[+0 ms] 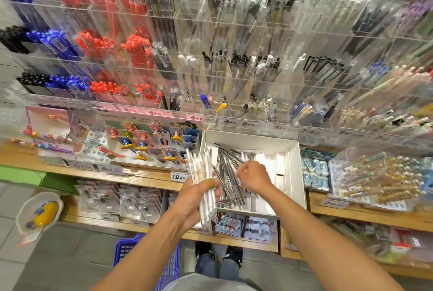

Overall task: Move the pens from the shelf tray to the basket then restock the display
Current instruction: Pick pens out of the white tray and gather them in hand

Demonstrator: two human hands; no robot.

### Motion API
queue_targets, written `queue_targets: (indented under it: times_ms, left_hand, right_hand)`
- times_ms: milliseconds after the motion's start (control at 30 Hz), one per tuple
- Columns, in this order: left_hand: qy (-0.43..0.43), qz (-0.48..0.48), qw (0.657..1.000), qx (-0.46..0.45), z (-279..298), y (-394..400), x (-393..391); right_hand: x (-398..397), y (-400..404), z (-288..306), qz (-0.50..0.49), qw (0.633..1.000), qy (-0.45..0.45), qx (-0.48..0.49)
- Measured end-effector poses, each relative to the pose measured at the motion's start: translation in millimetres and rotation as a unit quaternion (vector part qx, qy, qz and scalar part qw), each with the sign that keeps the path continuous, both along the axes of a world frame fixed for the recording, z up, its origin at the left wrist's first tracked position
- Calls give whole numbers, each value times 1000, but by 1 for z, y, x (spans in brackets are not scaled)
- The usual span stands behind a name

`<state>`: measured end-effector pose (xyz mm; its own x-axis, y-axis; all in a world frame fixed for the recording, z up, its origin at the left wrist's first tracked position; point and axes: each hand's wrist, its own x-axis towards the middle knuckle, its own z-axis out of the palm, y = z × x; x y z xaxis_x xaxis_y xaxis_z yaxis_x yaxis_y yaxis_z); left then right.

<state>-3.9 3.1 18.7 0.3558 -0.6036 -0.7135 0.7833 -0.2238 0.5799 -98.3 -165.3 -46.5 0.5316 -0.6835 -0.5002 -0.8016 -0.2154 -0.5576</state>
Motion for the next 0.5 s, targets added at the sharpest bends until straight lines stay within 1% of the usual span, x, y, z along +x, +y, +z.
queue_targets:
  times_ms: [33, 100, 200, 300, 367, 400, 433, 500]
  left_hand:
    - [2, 5, 1000, 4, -2, 1, 1]
    - [2, 6, 1000, 10, -5, 3, 1]
    - [-2, -3, 1000, 14, -6, 4, 3]
    - [-7, -8, 1000, 24, -6, 5, 3]
    - [-7, -7, 1000, 28, -6, 6, 4]
    - [-4, -5, 1000, 27, -6, 7, 5]
    - [5, -1, 1000, 23, -6, 8, 6]
    - [31, 10, 999, 11, -7, 9, 8]
  right_hand:
    - [-2, 4, -13, 38, 997, 56, -23]
    - [-4, 14, -30, 95, 984, 136, -64]
    - [1, 19, -39, 117, 971, 174, -115]
    - [8, 22, -36, 109, 968, 188, -122]
    - [8, 22, -32, 93, 973, 178, -114]
    - [5, 20, -29, 79, 977, 159, -115]
    - [1, 18, -25, 61, 982, 129, -126]
    - [-10, 12, -15, 12, 988, 40, -148]
